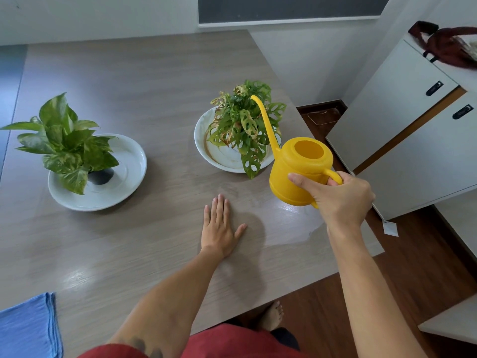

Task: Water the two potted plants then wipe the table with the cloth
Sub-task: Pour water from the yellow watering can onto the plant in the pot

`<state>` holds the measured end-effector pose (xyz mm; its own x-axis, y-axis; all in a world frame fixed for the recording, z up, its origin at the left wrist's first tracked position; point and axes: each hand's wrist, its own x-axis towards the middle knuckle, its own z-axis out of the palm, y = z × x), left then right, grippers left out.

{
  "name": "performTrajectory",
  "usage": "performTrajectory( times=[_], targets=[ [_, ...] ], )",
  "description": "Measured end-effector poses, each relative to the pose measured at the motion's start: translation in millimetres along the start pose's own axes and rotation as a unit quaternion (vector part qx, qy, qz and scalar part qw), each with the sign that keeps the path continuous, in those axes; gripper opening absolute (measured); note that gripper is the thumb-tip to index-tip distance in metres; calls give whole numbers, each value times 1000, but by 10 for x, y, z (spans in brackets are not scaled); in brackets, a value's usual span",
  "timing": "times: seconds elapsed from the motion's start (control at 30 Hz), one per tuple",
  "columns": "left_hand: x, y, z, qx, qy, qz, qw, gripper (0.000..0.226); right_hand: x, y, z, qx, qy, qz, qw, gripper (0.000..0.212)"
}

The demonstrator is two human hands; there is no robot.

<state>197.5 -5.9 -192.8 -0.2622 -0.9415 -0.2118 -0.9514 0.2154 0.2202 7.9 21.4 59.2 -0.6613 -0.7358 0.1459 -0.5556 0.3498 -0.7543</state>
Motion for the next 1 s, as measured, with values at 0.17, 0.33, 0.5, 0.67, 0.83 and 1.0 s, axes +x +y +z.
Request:
performTrajectory(
  times=[0.17, 0.33, 0.5, 0.67, 0.83, 1.0],
  targets=[
    [-2, -9, -9, 1, 0, -1, 1000, 97, 43, 10, 22, -9, 4, 3, 1000, 71],
    [-2, -11, -3, 3, 0, -1, 1000, 97, 62, 0, 31, -9, 5, 3, 1000, 70],
    [1, -12, -6, -3, 0, 0, 1000, 98, 58, -16, 22, -7, -2, -2, 1000, 69],
    [-2, -7, -19, -2, -7, -1, 1000, 98, 38, -30, 19, -2, -4, -5, 1000, 70],
    [5, -14, -3, 3, -7, 0, 1000, 100, 10, -35, -7, 1, -8, -9, 1000, 71],
    [7, -13, -3, -1, -1, 1, 1000, 103, -21, -24, -59, 1, -8, -16, 1000, 69]
  ],
)
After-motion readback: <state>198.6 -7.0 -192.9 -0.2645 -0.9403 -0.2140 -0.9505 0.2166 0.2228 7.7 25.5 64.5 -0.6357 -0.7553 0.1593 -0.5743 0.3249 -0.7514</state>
